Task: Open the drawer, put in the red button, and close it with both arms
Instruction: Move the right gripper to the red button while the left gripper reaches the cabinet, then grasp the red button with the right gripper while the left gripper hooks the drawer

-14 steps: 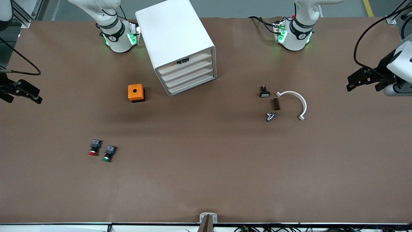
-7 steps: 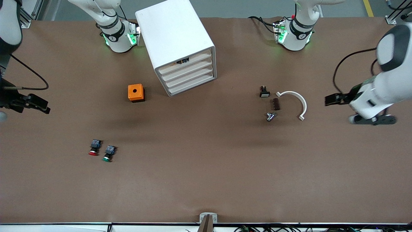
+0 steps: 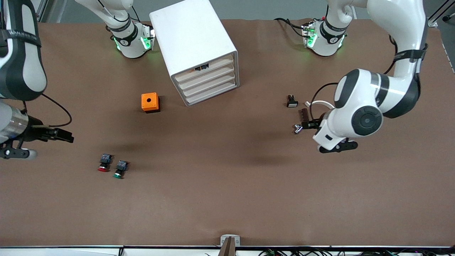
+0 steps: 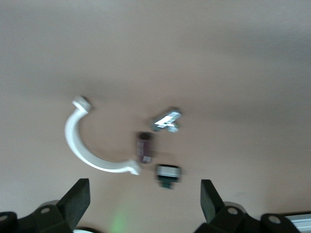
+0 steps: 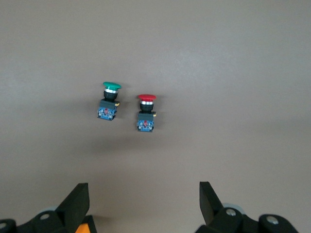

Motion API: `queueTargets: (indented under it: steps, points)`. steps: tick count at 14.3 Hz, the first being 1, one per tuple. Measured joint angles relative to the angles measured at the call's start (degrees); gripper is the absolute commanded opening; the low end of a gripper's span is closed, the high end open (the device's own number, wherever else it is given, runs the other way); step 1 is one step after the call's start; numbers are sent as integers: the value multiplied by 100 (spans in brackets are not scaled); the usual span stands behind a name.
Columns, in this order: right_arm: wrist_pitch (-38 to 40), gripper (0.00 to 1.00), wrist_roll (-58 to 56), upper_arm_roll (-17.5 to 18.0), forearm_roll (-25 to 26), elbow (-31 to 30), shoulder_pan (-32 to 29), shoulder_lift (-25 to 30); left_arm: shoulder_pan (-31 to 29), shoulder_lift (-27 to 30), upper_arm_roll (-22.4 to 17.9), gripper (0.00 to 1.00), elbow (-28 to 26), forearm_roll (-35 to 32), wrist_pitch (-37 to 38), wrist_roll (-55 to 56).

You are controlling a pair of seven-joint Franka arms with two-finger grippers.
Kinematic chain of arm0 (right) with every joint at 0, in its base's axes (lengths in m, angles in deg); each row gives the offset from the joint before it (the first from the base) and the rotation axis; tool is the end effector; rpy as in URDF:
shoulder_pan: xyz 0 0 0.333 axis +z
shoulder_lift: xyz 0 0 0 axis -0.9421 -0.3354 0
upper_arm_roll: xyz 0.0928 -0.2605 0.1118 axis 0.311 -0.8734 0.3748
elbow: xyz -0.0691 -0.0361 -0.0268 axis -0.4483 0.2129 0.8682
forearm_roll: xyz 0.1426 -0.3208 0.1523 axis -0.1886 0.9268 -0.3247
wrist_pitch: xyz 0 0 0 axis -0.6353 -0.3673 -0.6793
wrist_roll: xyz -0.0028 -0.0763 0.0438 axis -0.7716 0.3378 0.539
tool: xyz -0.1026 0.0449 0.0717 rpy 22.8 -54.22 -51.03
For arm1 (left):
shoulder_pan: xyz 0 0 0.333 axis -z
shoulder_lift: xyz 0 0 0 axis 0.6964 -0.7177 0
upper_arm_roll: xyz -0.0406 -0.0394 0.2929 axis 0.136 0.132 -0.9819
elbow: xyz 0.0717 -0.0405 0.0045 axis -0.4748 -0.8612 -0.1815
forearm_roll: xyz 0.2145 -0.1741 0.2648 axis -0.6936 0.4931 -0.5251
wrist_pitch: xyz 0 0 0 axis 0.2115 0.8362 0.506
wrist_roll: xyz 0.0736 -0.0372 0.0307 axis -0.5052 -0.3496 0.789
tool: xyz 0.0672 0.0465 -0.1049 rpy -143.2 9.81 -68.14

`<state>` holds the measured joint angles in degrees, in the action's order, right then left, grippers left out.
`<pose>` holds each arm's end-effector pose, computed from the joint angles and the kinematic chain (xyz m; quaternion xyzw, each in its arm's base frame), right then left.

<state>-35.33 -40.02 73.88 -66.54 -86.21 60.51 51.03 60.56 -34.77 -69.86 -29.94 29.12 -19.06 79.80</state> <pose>0.6227 -0.0647 0.3989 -0.9993 0.0301 0.0210 0.0050 0.5705 -0.2141 0.3380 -0.9802 -0.0913 0.1745 0.0200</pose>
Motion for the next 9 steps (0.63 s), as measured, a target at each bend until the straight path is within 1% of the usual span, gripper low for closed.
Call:
queueTargets:
  steps: [5, 9]
  points:
    - [-711, 100, 0, -7, -86, -25, -9, -831, 558, -468, 8, 100, 734, 1342, 43, 2444]
    - [-1277, 100, 0, -11, -96, -47, -13, -1558, 845, -766, 12, 100, 943, 2459, 94, 4448]
